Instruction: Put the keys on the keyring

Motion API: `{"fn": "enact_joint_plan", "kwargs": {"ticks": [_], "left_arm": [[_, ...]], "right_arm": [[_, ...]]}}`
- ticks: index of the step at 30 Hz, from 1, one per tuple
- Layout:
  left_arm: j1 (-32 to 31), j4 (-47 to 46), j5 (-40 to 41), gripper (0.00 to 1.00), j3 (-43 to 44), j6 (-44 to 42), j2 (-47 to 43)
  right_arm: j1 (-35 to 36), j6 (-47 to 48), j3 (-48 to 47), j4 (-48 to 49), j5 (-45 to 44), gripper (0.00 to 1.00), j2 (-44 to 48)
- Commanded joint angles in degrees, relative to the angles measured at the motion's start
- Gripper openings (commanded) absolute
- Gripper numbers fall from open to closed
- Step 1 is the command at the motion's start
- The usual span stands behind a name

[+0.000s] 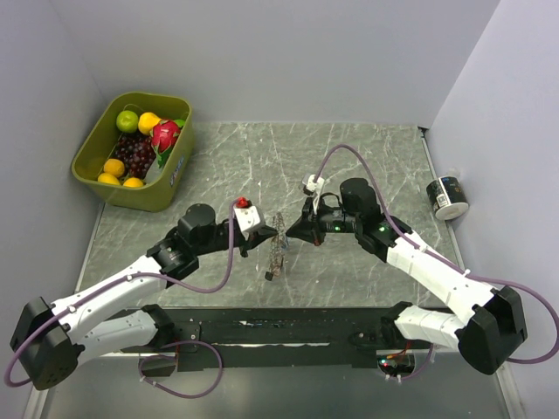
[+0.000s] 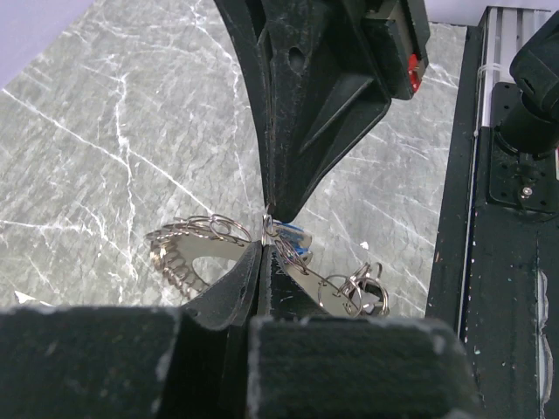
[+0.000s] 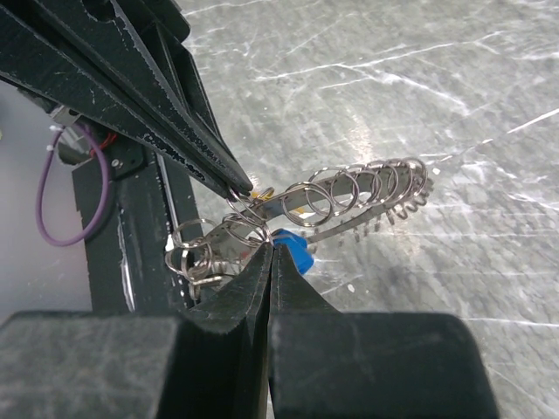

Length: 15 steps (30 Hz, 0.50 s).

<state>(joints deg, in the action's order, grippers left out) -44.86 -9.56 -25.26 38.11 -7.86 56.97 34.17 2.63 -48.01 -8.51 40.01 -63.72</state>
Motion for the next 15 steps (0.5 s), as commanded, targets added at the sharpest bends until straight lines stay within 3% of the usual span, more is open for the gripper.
{"fn": "enact_joint_plan", "kwargs": {"ticks": [1,4,5,10,15], "left_arm": [[-0.4,-11.8,-2.4,0.01,-2.1,1.7,-2.7],[-0.3,-14.9,-2.3,0.01,-3.4,2.8,-2.9],[-0.3,-15.7,-2.0,0.01,-3.8,2.9,-3.1],[-0.3,-19.3,-1.5,0.01,-5.2,3.0,-3.1],[-0.3,-21.7,-1.3,0.01,-6.5,2.5,-2.8]], "right_arm": [[0.0,0.5,-2.4,1.0,0.9,0.00,-0.9],[0.0,0.4,-2.3,1.5,2.1,0.03,-0.5],[-0.1,0.7,-2.2,1.6,2.3,0.14,-0.4],[-0.1,1.7,-1.3,1.7,-0.9,0.45,2.5],[-0.2,2.4,2.5,4.6,-5.2,0.81,9.5]]}}
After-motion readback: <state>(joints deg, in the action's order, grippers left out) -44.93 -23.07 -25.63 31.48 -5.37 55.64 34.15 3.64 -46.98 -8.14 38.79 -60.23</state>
